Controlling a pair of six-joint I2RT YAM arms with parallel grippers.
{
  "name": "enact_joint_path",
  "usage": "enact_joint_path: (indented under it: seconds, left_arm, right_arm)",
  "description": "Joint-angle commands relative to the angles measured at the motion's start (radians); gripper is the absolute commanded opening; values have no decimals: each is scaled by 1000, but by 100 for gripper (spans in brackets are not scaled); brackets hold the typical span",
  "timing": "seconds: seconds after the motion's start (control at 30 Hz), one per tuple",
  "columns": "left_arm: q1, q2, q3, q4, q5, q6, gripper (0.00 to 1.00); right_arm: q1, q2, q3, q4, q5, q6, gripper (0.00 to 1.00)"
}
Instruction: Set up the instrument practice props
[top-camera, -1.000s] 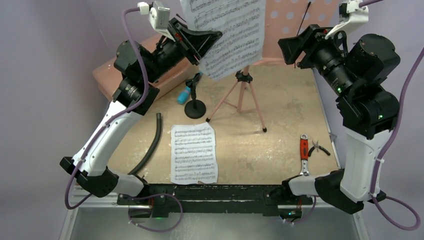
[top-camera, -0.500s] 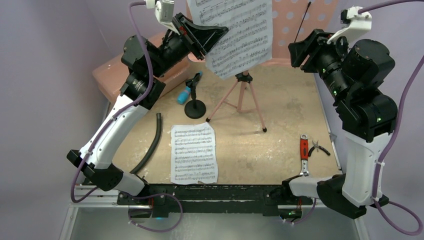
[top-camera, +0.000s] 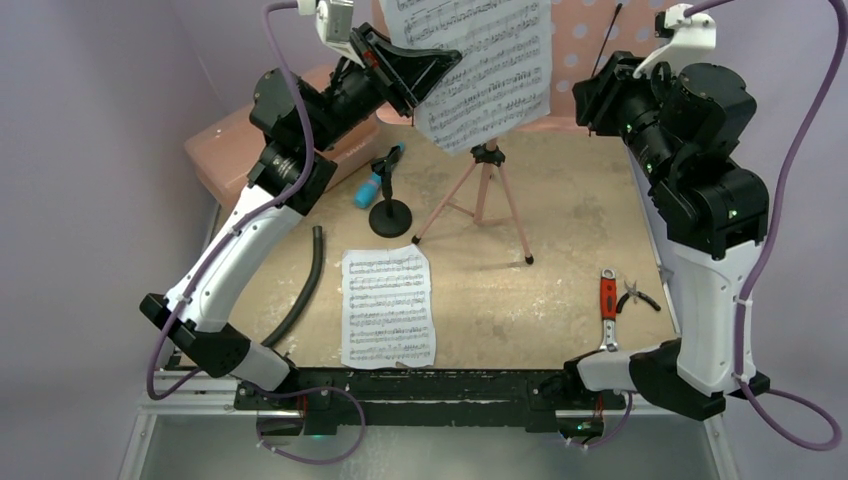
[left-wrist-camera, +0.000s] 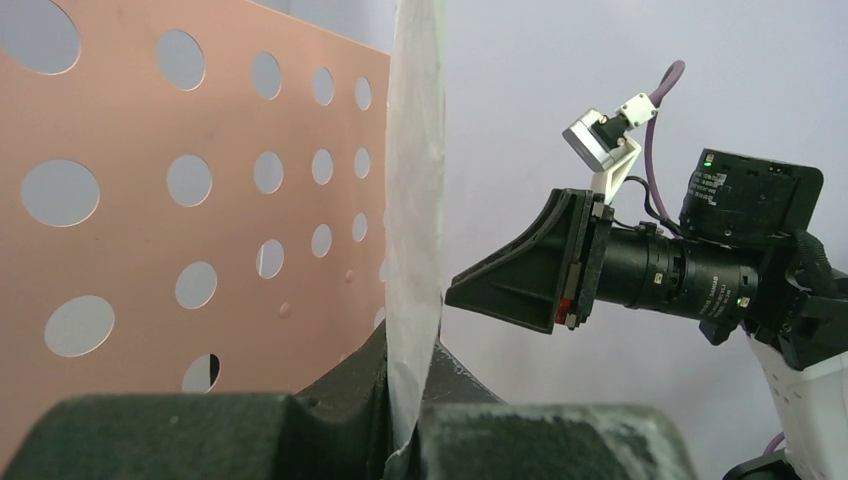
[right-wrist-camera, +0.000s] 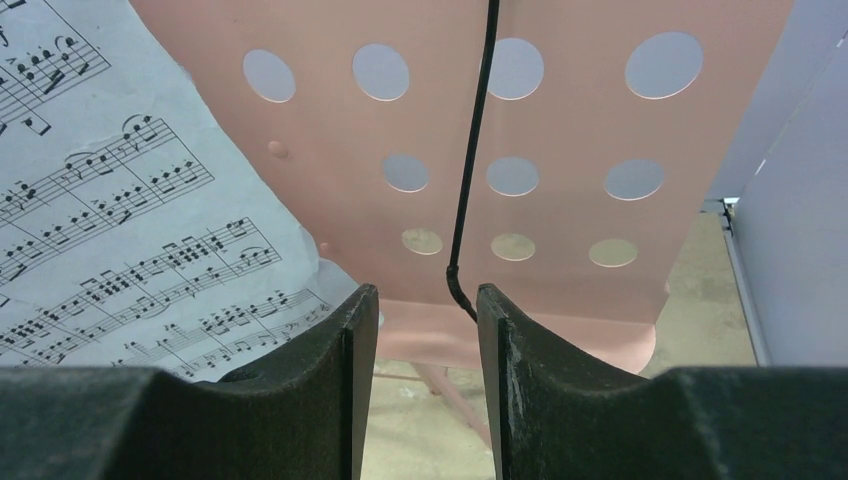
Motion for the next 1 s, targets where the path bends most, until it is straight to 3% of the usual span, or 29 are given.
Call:
enact_joint_path:
  seconds: [0.0, 0.37, 0.6, 0.97]
  left_arm:
    - [-1, 17, 42, 70, 20, 24, 0]
    - [-3, 65, 97, 100, 38, 69, 0]
    - [-13, 99, 134, 106, 21, 89, 0]
    - [-42, 186, 304, -36, 12, 189, 0]
  right_arm:
    - [2, 3, 29, 68, 41, -17, 43]
    - [3, 12, 5, 117, 54, -17, 39]
    - [2, -2, -35, 145, 54, -17, 32]
    - [2, 9, -44, 162, 49, -19, 25]
